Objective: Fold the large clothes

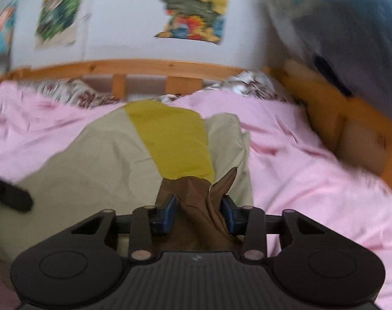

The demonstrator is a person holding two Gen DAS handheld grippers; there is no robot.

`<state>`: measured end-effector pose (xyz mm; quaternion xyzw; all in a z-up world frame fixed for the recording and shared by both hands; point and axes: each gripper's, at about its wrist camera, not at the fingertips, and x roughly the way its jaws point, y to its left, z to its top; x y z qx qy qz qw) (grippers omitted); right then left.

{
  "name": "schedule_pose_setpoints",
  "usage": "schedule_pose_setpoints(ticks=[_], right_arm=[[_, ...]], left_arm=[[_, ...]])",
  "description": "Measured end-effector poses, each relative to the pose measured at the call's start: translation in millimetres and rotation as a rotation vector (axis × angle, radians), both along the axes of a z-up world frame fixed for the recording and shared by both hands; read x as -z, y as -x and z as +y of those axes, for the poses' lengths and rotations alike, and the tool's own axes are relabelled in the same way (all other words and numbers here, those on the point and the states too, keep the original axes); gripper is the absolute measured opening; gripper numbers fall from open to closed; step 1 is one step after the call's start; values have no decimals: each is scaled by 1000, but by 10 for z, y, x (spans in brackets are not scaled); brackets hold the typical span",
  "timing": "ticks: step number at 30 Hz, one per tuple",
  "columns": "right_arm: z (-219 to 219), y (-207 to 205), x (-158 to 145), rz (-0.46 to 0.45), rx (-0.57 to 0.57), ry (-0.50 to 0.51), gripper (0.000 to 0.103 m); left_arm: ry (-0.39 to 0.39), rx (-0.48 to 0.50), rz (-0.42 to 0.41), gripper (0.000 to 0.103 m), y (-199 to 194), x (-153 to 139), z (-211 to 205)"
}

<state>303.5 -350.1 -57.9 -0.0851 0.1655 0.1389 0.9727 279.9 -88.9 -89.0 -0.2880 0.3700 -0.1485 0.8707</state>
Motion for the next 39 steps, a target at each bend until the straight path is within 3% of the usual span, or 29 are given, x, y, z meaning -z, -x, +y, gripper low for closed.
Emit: schedule_pose_setpoints(ticks=[5,9,16,18,21,24,28,35,39], right_arm=[[-62,-7,-32,12,-11,-38,42],[-306,-114,-43,76,24,-184,57],[-674,-306,25,200,73,-426,77],[-705,-363,44,220,71,-435,77],[-678,-403,67,228,63,-413,76],[-658,-405,80,237,46,-411,70],[-674,-386,48,238,13,-421,63],[-674,-553,40,221,-8,-415,71],[-709,-575,68,232,-12,-457,67]], left_arm=[[0,-4,-5,102,-6,10,-21],[-23,17,-7,102,-28,-14,-23],[-193,139,-65,102,-346,-219,-56],[-165,158,-46,102,-485,-184,-28],[-54,160,35,103,-674,-56,52],[6,170,60,103,-736,27,108],[10,180,45,102,-707,55,106],[17,178,55,102,-733,70,90],[20,190,55,102,-749,66,99]])
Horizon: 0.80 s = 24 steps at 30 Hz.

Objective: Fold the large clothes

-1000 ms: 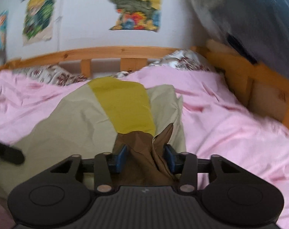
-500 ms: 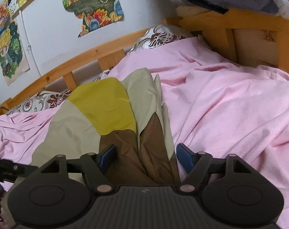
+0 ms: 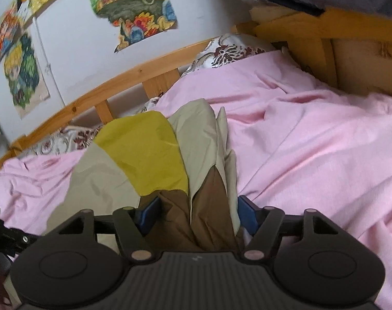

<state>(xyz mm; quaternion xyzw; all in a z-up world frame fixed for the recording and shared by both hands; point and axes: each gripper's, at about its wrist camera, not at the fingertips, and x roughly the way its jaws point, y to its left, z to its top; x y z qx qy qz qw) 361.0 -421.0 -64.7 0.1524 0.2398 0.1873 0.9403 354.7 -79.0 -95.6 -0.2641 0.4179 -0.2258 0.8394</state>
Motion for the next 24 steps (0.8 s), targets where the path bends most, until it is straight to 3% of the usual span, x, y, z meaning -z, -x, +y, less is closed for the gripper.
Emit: schedule_pose_setpoints(ticks=[4,9,11,13,20,22,24], right_arm=[[98,93,-35,-22,1,71,55],[549,284,-137,-157,-49,395,51],[671,320,-140,-187,-63,472,51],[625,285,-139,-172,-57,436,54],[67,37,-74,-14,-9,53,61],[-7,-8,-6,18,-11,-4,60],[-2,3,7,15,-11,1,57]], left_arm=[[2,-4,-12,103,26,12,9],[12,-16,-10,102,48,27,25],[14,-18,-8,102,55,28,33],[8,-18,-10,102,56,20,19],[7,-8,-10,102,27,16,12],[2,-6,-11,102,18,10,-1],[-2,-4,-11,102,10,8,-10]])
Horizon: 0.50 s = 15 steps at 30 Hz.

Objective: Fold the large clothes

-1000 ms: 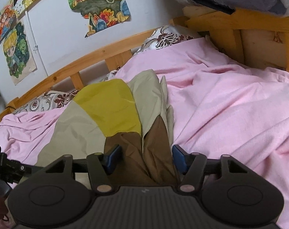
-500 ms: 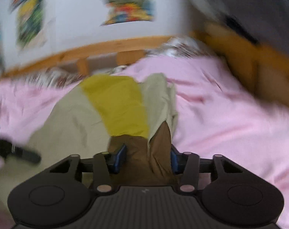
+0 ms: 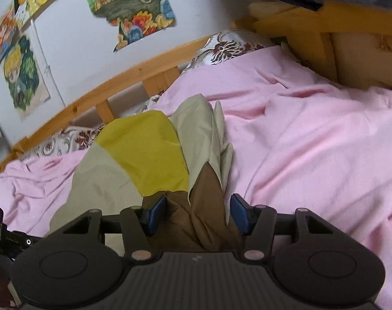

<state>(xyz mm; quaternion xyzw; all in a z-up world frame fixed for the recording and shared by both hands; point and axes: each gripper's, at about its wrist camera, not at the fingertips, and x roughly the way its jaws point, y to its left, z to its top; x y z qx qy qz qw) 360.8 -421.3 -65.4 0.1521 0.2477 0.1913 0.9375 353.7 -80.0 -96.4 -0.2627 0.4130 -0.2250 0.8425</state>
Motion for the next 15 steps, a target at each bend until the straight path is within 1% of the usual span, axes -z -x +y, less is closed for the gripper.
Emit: schedule_pose_setpoints(ticks=[1,5,8,15], right_arm=[[19,1,-1,0,-2,11,53],[84,23,32,-2,-6,39,48],[95,28,46,-4,-6,41,48],[117,35,76,-10,-3,49,52]], left_arm=[[-1,0,1,103,0,0,-6],[-11,1,15,102,-32,-8,-44],[-34,-3,32,103,-66,-35,-95],[-81,-22,56,102,-67,-97,-185]])
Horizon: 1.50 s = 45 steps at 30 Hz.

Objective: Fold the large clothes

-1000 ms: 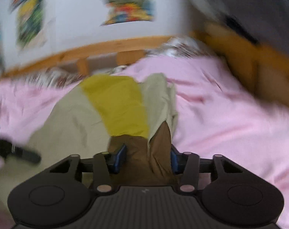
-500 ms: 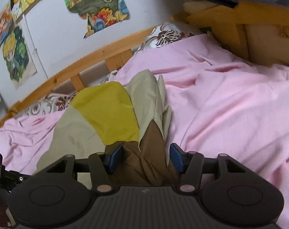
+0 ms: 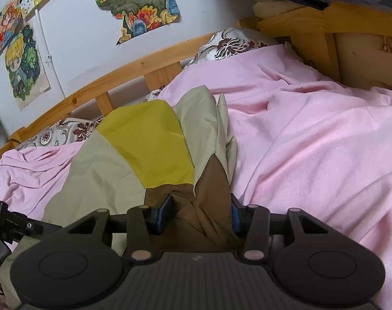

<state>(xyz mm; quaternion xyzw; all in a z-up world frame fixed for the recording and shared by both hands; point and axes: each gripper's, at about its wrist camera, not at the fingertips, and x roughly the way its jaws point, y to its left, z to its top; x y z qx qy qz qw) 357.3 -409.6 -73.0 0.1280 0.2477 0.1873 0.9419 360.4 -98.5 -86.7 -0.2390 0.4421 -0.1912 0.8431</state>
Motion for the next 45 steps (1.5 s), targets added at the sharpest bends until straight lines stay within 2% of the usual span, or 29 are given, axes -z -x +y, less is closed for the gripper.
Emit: schedule_pose_setpoints(ticks=[17,27,30,33,37,45], right_arm=[[31,24,6,-22,-2,25,52],[31,19,8,-25,-1,26,46],[39,32,10,-27,2,19,42],[55,62,9,-39,-1,12,33],[50,91,-15,-55,-6,-10,23],[147,239,-226,-128,-49,-34,15]], left_arm=[[-32,-21,8,102,0,-51,-86],[-52,-24,0,101,14,-77,-122],[-69,-25,-18,97,49,-114,-153],[-78,-21,-38,91,86,-149,-169],[-82,-9,-72,78,143,-198,-153],[-70,2,-114,62,257,-403,-52]])
